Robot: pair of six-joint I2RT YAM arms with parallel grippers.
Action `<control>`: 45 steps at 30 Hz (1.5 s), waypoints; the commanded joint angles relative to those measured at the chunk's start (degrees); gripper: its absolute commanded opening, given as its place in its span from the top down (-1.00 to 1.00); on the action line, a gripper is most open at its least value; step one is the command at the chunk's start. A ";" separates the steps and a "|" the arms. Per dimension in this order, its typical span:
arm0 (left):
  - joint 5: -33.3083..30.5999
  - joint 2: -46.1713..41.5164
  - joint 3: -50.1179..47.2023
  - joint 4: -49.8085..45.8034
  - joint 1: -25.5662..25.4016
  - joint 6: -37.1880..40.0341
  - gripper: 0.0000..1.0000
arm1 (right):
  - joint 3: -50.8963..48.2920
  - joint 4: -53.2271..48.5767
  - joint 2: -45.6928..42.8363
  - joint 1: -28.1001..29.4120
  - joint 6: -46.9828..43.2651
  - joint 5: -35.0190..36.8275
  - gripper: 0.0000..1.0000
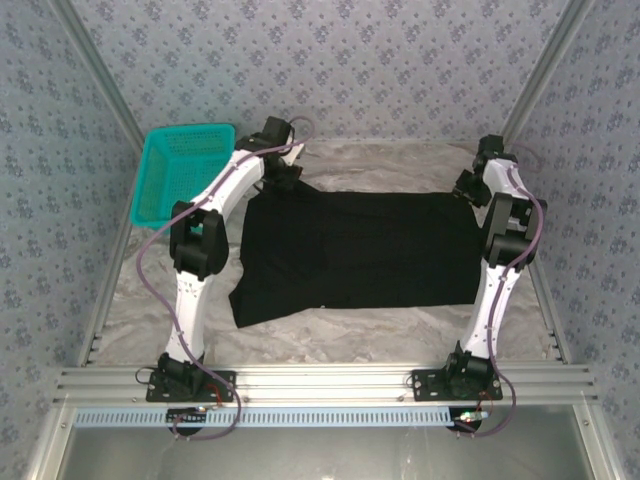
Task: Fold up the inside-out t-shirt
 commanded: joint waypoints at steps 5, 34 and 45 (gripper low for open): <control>0.34 -0.94 1.17 -0.73 -0.23 0.85 0.94 | 0.74 0.48 2.12 -0.49 0.20 -5.54 0.47; 0.16 -0.06 1.37 -0.90 -0.19 0.95 0.95 | -11.14 3.73 -5.33 -2.15 -6.21 -2.10 0.18; 0.07 0.13 1.38 -1.03 -0.18 0.99 0.96 | -8.88 4.01 -3.54 -1.79 -5.50 -6.18 0.43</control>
